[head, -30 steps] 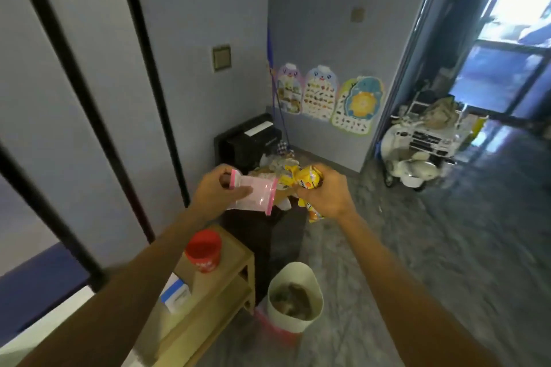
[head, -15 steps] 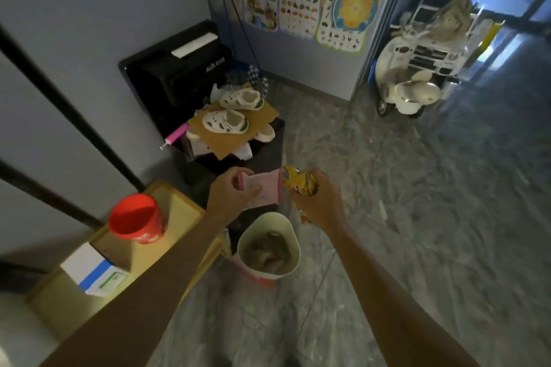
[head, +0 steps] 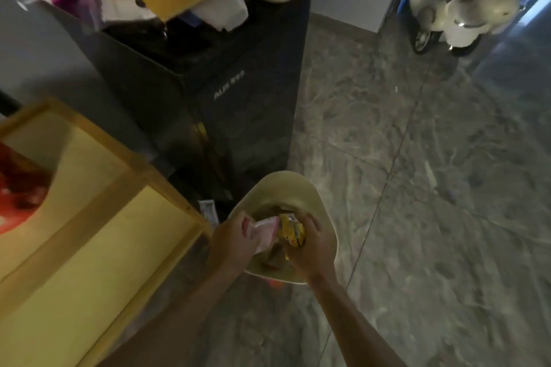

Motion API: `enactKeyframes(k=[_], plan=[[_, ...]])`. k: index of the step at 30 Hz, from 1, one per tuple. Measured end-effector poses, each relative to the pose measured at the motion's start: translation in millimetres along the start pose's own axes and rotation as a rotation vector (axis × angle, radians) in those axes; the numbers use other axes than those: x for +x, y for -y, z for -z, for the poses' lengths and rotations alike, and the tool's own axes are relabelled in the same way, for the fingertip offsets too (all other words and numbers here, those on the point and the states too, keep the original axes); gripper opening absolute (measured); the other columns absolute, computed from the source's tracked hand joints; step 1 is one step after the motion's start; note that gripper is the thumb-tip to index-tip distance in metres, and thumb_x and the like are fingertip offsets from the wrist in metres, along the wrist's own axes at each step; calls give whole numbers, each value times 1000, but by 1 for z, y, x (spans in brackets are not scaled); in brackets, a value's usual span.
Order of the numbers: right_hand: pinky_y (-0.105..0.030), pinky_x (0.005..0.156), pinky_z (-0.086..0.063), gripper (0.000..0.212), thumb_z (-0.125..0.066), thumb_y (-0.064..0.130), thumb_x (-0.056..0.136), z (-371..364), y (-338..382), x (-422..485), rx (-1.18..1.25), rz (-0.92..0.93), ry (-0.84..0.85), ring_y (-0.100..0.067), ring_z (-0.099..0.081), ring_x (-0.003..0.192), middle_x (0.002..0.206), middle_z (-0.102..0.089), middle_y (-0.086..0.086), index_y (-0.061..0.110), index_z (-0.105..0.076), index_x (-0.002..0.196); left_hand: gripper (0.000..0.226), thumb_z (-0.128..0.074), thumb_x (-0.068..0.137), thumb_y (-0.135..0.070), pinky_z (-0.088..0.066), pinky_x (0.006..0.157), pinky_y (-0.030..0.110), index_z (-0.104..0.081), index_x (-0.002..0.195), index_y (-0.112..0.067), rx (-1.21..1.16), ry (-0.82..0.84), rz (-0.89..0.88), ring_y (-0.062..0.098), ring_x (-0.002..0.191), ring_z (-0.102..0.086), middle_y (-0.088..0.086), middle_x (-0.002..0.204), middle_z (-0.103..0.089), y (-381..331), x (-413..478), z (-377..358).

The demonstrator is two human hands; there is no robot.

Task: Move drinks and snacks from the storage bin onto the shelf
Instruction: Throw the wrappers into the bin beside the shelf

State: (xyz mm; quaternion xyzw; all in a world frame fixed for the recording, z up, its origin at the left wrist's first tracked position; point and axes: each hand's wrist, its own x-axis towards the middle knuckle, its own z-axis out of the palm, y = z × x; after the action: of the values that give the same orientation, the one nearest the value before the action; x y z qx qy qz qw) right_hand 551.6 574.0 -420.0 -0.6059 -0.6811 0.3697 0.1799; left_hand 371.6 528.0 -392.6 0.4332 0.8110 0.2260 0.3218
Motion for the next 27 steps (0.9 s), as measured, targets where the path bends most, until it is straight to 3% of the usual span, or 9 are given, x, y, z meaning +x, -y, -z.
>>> enactKeyframes(k=[3, 6, 9, 12, 16, 18, 23, 27], plan=[[-21, 89, -47, 58, -85, 33, 84, -25, -24, 8, -42, -55, 52, -17, -65, 115, 139, -62, 2, 25, -64, 137, 24, -75, 92, -44, -62, 80, 34, -59, 106, -32, 27, 34, -52, 13, 98, -68, -12, 100, -64, 13, 6, -24], [-37, 100, -54, 81, -79, 49, 86, -30, -34, 12, -95, -66, 105, -26, -63, 128, 156, -52, -4, 23, -47, 155, 64, -53, 80, -77, -58, 88, 38, -62, 120, -27, 25, 68, -62, 14, 104, -63, -9, 113, -63, 5, 5, -27], [-43, 116, -46, 98, -77, 60, 86, -10, -18, 7, -137, -55, 111, -28, -50, 144, 169, -35, -7, 23, -31, 165, 67, -52, 85, -73, -57, 95, 44, -58, 136, -29, 61, 53, -91, 17, 119, -61, -8, 132, -61, -3, 0, -17], [-39, 115, -42, 96, -71, 66, 90, 29, 11, -1, -154, -5, 78, -22, -41, 151, 174, -25, 1, 26, -29, 166, 70, -53, 84, -69, -55, 100, 45, -52, 144, -32, 143, 80, -151, 17, 130, -56, -9, 144, -56, -18, -8, 14], [-50, 125, -37, 105, -68, 74, 89, 114, 68, -10, -187, 44, 59, -19, -20, 162, 178, -13, 6, 29, -18, 170, 79, -51, 92, -75, -40, 118, 42, -43, 155, -28, 235, 33, -278, 19, 150, -39, -6, 162, -43, -75, -26, 89], [-48, 127, -31, 109, -66, 78, 88, 167, 109, -15, -211, 48, 34, -17, -14, 164, 179, -9, 8, 28, -15, 171, 83, -43, 94, -80, -27, 125, 42, -35, 160, -30, 260, 10, -336, 15, 157, -24, -7, 169, -31, -113, -38, 133], [-45, 129, -28, 112, -60, 84, 86, 312, 234, -34, -255, 98, -44, -17, -15, 164, 177, -4, 16, 33, -8, 171, 93, -28, 88, -89, -17, 130, 38, -19, 165, -36, 271, -81, -465, 8, 160, -5, -14, 173, -13, -234, -83, 252], [-41, 129, -28, 122, -48, 94, 76, 429, 339, -54, -247, 184, -113, -18, -18, 163, 179, -8, 8, 26, -11, 171, 104, -22, 81, -98, -16, 131, 39, -18, 166, -37, 253, -172, -583, 9, 161, -3, -21, 171, -9, -335, -119, 357]])
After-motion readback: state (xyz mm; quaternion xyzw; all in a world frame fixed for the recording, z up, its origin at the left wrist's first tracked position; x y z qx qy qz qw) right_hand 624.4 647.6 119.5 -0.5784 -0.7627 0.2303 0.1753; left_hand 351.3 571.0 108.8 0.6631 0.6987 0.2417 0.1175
